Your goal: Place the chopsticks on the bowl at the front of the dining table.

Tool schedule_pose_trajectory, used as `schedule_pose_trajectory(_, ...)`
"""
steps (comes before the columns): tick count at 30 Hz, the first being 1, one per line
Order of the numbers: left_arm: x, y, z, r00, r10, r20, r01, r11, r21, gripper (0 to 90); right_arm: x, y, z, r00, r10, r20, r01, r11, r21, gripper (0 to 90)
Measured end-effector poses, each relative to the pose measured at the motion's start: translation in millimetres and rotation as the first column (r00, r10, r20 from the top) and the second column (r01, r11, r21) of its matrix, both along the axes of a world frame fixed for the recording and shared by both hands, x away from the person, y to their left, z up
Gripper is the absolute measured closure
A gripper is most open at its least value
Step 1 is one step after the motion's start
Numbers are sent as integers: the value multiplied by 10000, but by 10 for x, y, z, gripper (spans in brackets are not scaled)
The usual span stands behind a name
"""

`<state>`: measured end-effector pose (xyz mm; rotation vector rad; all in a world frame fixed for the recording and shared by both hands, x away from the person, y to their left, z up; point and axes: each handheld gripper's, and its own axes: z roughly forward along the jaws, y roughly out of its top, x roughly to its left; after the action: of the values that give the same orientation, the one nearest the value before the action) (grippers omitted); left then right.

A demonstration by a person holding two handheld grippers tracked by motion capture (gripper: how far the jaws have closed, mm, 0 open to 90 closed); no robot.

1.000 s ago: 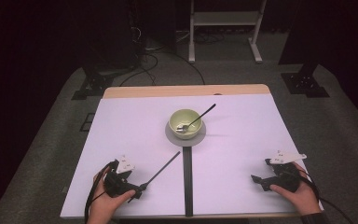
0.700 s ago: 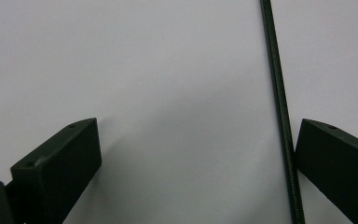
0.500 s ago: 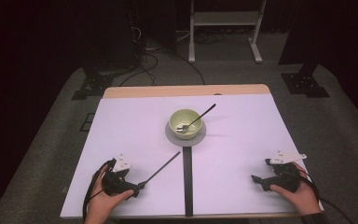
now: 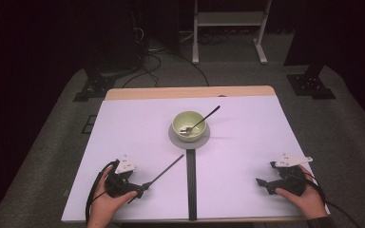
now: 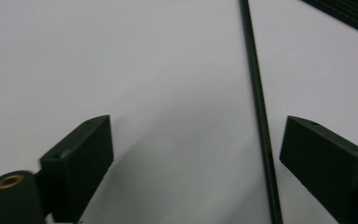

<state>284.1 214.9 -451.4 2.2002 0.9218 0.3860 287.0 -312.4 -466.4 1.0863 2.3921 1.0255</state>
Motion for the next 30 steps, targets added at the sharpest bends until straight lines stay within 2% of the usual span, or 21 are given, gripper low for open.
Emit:
schedule_pose_trajectory(5, 41, -40, 14, 9997, -145, -195, 141, 9997, -199, 144, 0, 0, 0, 10000, 0, -3, 0, 10000, 1, 99)
schedule_pose_trajectory(7, 48, -62, 17, 9997, -192, -155, 188, 9995, -267, 203, 0, 0, 0, 10000, 1, 0, -1, 10000, -1, 99)
schedule_pose_trajectory(15, 108, -127, 60, 9994, -272, -192, 261, 9980, -580, 279, -1, 0, 0, 10000, 5, 9, -5, 10000, -9, 99)
schedule_pose_trajectory(30, 225, -268, 54, 9991, -343, -264, 321, 9962, -810, 328, -1, 0, 0, 10000, 1, 8, -1, 10000, -5, 99)
